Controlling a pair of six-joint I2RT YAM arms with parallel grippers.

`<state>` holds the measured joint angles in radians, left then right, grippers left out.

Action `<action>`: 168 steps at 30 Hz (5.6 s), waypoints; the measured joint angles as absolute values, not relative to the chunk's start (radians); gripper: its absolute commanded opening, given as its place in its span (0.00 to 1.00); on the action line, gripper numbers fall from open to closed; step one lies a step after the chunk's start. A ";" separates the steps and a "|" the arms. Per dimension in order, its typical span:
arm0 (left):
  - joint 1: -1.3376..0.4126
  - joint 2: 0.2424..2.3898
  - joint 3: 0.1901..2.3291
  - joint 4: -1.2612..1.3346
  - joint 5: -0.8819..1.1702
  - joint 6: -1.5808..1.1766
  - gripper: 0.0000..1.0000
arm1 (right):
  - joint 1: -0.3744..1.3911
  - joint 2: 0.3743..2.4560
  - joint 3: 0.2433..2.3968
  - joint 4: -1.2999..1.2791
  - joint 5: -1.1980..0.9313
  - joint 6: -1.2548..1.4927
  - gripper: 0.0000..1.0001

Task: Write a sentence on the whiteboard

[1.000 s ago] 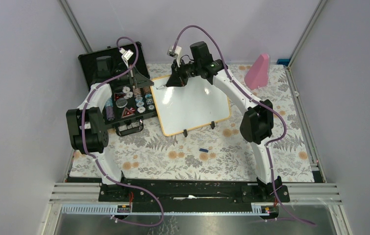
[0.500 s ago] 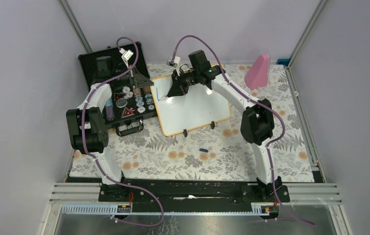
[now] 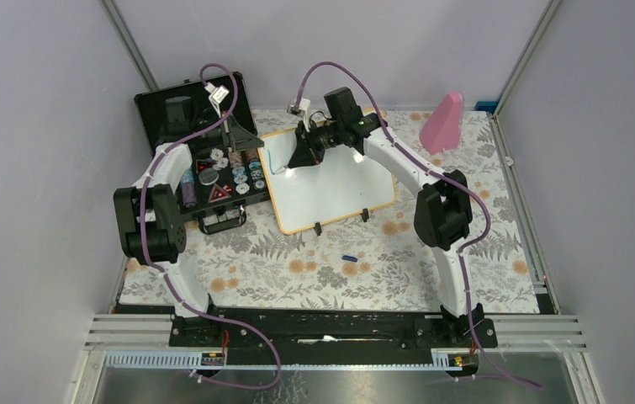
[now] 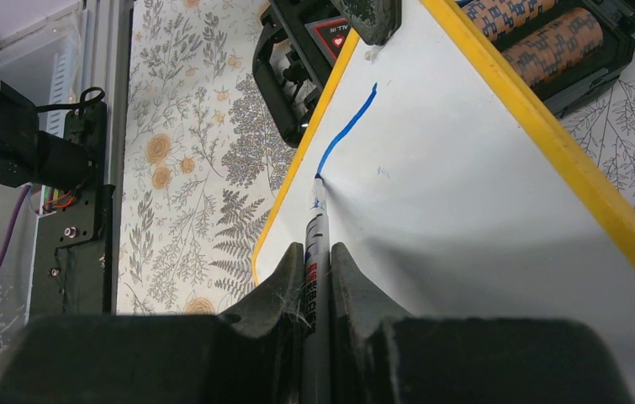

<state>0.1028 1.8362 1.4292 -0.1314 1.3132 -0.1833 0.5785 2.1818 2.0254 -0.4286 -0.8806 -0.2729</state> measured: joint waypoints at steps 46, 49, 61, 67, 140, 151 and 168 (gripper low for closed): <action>0.103 1.836 1.429 -0.141 1.314 -0.157 0.00 | 0.508 2.050 1.927 -0.396 -0.900 -0.177 0.00; 0.103 1.836 1.428 -0.141 1.314 -0.157 0.00 | 0.508 2.050 1.927 -0.371 -0.900 -0.156 0.00; 0.105 1.836 1.423 -0.141 1.314 -0.154 0.00 | 0.514 2.050 1.927 -0.347 -0.886 -0.137 0.00; 0.105 1.836 1.423 -0.141 1.314 -0.154 0.00 | 0.532 2.051 1.925 -0.346 -0.847 -0.138 0.00; 0.107 1.836 1.417 -0.140 1.305 -0.147 0.00 | 0.580 2.075 1.873 -0.353 -0.750 -0.189 0.00; 0.107 1.836 1.417 -0.140 1.305 -0.147 0.00 | 0.568 2.071 1.867 -0.360 -0.752 -0.194 0.00; 0.107 1.836 1.417 -0.140 1.306 -0.147 0.00 | 0.555 2.068 1.904 -0.389 -0.739 -0.206 0.00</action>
